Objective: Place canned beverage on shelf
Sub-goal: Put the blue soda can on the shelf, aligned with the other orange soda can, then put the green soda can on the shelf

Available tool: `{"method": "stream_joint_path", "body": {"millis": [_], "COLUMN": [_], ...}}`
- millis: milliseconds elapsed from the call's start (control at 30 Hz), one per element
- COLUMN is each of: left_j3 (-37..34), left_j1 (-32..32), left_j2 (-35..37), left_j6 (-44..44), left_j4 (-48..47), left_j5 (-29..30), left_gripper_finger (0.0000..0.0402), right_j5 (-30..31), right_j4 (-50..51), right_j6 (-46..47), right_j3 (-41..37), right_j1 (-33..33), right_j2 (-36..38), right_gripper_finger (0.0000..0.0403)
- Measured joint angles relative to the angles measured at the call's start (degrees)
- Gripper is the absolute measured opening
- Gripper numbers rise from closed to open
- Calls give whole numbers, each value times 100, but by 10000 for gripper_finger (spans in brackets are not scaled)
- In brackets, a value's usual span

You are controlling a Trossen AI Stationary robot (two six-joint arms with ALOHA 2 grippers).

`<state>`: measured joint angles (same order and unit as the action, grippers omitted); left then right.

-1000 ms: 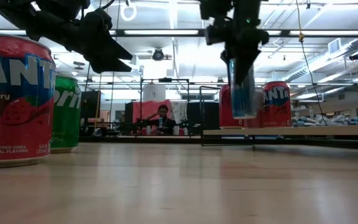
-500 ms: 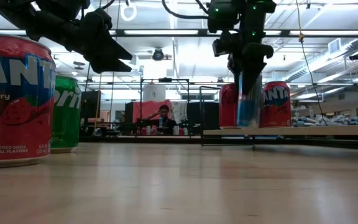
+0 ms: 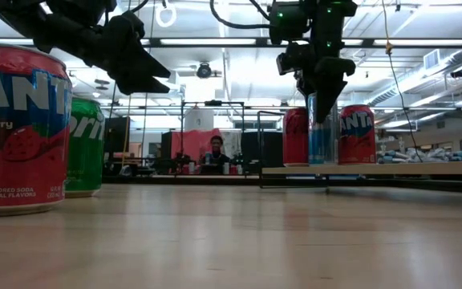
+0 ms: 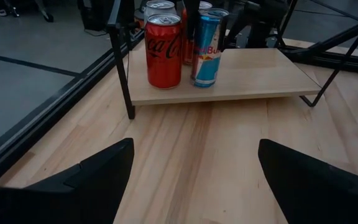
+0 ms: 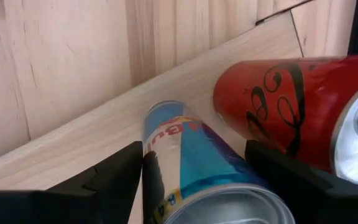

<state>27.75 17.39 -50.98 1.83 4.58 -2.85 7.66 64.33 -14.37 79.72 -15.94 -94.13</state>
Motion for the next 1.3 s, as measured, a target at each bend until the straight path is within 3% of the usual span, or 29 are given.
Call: {"method": "stream_joint_path", "body": {"millis": [200,467,667,1300], "left_j3": [0,2,2,2], "left_j1": [0,0,0,0], "left_j2": [0,0,0,2], "left_j6": [-2,1,0,4], "left_j4": [3,5,4,-90], "left_j5": [0,0,0,-2], "left_gripper_finger": [355,355,355,355], "right_j5": [1,20,272,577], "right_j4": [325,335,346,354], "right_j6": [-8,-942,-1003,-813], "right_j3": [0,0,0,0], "right_j1": [10,61,61,132], "right_j2": [-4,-4,-11,-11], "right_gripper_finger": [293,282,285,352]}}
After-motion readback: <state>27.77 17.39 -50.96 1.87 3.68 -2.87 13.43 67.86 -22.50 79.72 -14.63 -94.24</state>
